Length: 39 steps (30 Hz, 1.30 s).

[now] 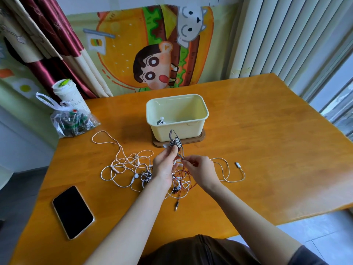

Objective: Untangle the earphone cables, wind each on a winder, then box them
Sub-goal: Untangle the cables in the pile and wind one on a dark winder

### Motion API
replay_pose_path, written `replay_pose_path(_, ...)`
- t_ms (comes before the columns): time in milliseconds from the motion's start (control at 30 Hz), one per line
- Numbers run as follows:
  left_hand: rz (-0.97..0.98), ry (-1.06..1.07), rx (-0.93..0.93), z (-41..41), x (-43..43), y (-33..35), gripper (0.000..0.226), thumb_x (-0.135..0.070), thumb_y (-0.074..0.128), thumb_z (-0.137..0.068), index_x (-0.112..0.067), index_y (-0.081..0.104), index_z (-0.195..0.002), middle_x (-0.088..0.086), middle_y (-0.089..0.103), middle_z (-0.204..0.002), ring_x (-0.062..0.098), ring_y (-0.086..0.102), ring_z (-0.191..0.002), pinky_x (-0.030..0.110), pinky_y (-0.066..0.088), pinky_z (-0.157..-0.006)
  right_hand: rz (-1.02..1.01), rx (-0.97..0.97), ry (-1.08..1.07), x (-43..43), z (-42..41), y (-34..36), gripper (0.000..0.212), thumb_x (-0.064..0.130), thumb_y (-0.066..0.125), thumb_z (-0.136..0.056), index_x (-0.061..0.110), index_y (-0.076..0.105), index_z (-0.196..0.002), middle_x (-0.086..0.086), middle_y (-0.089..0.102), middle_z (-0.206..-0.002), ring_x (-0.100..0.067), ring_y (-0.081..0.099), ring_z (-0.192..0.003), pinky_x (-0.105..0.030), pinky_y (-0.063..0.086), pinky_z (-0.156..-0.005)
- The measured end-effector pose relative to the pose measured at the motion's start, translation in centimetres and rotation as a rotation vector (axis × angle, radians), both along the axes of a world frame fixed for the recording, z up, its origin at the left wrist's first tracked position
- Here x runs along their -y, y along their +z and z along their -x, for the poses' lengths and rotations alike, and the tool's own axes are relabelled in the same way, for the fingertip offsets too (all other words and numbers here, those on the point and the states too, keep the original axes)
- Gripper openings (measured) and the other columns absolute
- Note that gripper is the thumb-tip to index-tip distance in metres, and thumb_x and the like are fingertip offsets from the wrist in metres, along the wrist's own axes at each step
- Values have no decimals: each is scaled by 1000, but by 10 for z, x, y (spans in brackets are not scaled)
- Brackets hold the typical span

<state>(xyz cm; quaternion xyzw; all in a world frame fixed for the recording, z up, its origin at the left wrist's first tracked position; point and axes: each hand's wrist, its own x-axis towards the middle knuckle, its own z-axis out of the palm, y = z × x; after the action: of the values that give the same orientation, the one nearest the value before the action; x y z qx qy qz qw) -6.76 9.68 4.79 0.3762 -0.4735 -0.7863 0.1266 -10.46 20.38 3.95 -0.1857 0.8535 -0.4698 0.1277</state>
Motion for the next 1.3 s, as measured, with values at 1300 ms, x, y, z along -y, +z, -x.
replay_pose_path(1300,-55,44,45,-5,9,-1,22,-18,47,-100,-7,60,-85,5,60,-65,15,49,-62,25,34,-58,-156,-199,135,-2,-2,10,20,18,53,-95,15,69,-107,-2,65,-99,-10,55,-80,-18,45,-68)
